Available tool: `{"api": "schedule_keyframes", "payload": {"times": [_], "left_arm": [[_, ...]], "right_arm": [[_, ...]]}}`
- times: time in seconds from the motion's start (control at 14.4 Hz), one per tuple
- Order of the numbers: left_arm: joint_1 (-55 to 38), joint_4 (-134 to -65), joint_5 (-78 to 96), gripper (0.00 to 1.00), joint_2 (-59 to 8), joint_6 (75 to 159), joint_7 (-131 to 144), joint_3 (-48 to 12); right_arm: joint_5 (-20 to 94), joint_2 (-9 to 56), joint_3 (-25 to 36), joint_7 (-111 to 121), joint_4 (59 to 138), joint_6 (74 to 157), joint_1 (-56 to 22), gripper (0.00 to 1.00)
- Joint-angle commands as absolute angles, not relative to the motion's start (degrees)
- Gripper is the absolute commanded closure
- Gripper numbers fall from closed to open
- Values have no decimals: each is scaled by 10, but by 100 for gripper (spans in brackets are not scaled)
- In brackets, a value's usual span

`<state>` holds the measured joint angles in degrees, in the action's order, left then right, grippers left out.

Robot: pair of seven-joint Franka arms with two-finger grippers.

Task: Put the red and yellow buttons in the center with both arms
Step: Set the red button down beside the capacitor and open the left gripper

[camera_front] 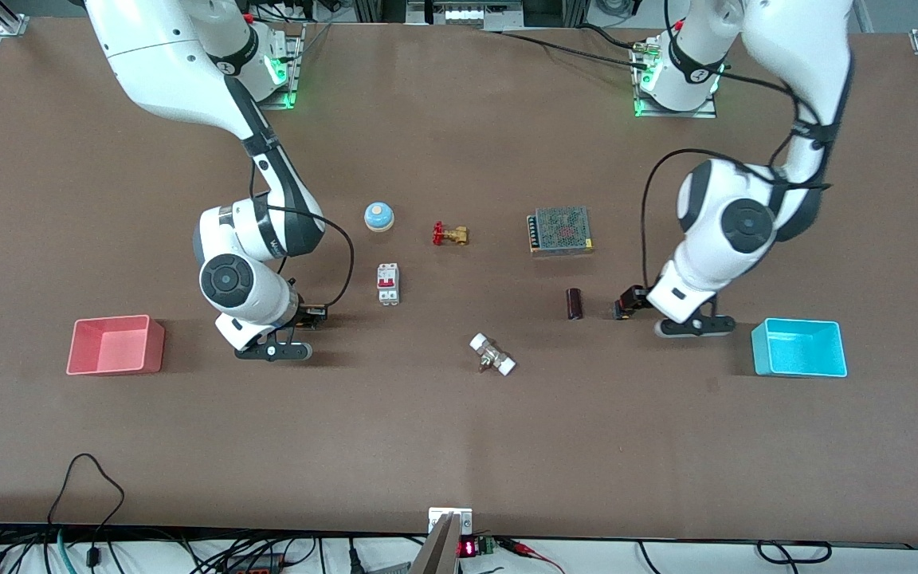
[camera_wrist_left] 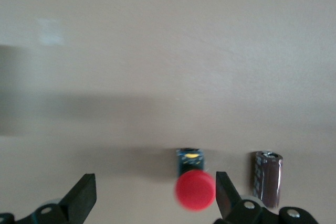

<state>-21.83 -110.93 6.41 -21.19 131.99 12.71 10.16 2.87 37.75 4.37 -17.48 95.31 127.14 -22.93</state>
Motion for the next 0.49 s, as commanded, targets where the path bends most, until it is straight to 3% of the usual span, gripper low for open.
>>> {"api": "schedule_keyframes", "payload": {"times": [0.0, 0.21, 0.28, 0.35, 0.42], "left_arm": [[-192, -1010, 65, 0, -200, 1177, 73, 118], [-131, -941, 65, 0, -195, 1081, -12, 117], [-111, -938, 65, 0, -184, 1071, -40, 117], [-89, -938, 66, 0, -172, 1068, -70, 116], [-70, -938, 67, 0, -161, 1061, -88, 115]], "right_arm": [[34, 378, 48, -180, 963, 1279, -236, 66], [34, 382, 48, -180, 963, 1278, -236, 63], [34, 381, 48, -180, 962, 1278, -236, 47], [34, 378, 48, -184, 959, 1276, -236, 3], [34, 372, 49, -187, 955, 1273, -236, 0]]}}
